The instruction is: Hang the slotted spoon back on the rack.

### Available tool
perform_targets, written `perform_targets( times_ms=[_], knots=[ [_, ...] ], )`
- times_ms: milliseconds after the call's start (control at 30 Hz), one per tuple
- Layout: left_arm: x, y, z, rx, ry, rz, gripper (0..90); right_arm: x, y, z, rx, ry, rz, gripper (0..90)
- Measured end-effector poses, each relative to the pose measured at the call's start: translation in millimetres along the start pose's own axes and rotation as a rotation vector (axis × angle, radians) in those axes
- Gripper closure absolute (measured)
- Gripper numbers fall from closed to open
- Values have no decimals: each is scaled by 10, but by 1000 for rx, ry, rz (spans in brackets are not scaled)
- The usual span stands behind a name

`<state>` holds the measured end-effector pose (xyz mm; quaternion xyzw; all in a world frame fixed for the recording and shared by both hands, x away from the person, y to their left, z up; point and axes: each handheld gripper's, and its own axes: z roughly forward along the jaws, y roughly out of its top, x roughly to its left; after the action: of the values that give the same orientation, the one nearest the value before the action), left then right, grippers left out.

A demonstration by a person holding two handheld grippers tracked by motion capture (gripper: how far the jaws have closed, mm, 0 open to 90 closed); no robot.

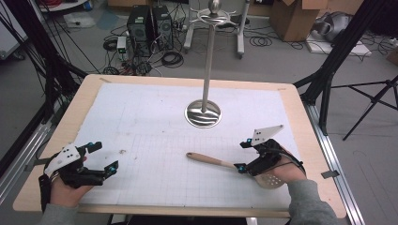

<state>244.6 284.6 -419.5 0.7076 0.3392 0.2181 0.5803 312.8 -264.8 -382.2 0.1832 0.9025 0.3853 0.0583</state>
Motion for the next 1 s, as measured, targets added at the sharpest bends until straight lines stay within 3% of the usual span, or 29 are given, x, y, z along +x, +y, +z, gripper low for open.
perform_targets(
  times_ms=[500, 800, 1000],
  knots=[
    [4, -5, -8, 2, 4, 1, 18, -47, -54, 97, 97, 1, -24, 174],
    [0, -8, -9, 7, 5, 5, 18, -46, -85, 139, 159, 9, -38, 245],
    [3, -11, -10, 6, 7, 3, 18, -31, -85, 168, 198, 5, -63, 345]
  ],
)
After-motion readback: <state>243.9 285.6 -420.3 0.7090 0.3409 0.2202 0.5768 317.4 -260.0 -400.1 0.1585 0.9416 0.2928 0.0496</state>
